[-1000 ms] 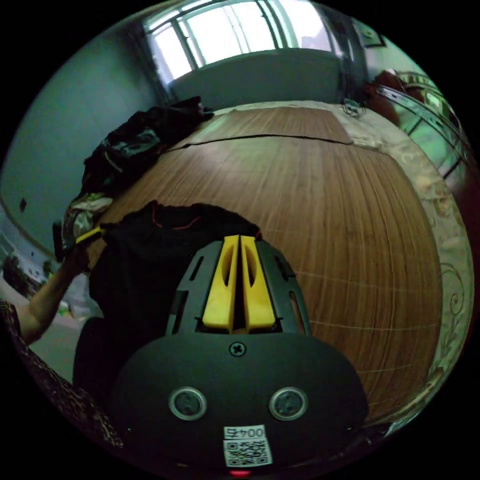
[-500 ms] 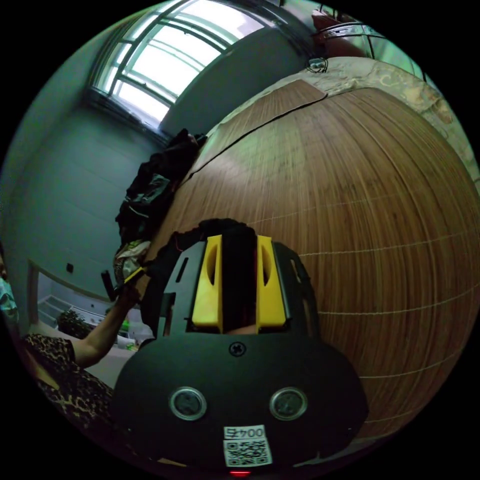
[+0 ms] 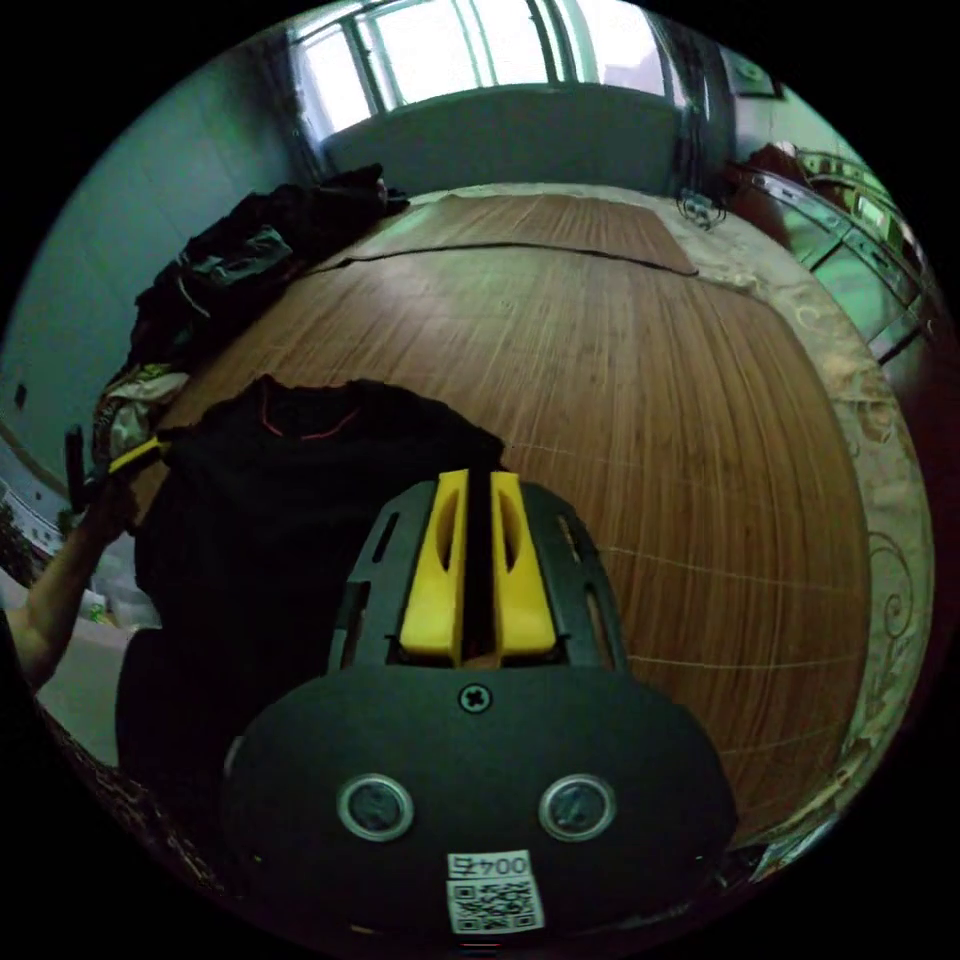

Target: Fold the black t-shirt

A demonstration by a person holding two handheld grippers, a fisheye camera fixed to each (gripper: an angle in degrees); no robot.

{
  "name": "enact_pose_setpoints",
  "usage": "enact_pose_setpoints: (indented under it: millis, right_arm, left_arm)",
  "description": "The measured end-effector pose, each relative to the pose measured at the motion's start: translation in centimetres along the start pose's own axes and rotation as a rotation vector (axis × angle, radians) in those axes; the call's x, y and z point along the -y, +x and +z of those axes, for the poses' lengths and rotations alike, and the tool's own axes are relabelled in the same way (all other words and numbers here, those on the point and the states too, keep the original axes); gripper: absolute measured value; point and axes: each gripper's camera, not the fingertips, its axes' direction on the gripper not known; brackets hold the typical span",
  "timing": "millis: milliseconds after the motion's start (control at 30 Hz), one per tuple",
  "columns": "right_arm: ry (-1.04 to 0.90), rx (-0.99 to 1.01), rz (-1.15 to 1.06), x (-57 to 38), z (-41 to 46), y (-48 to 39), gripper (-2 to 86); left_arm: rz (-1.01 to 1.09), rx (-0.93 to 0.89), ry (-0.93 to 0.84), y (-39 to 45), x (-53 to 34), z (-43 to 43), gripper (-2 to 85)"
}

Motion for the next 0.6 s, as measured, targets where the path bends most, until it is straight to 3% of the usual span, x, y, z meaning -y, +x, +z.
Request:
enact_pose_setpoints:
  millis: [267, 600]
  right_arm:
    - [0.173, -0.194, -0.155, -1.4, -3.2, -4.7, 0.0]
    - [0.154, -0.223, -0.192, -1.7, -4.0, -7.2, -0.3]
  left_arm:
    - [0.087, 0.087, 0.092, 4.7, -0.9, -2.4, 1.9]
    - [0.204, 0.313, 0.04, 10.1, -1.5, -2.0, 3.2]
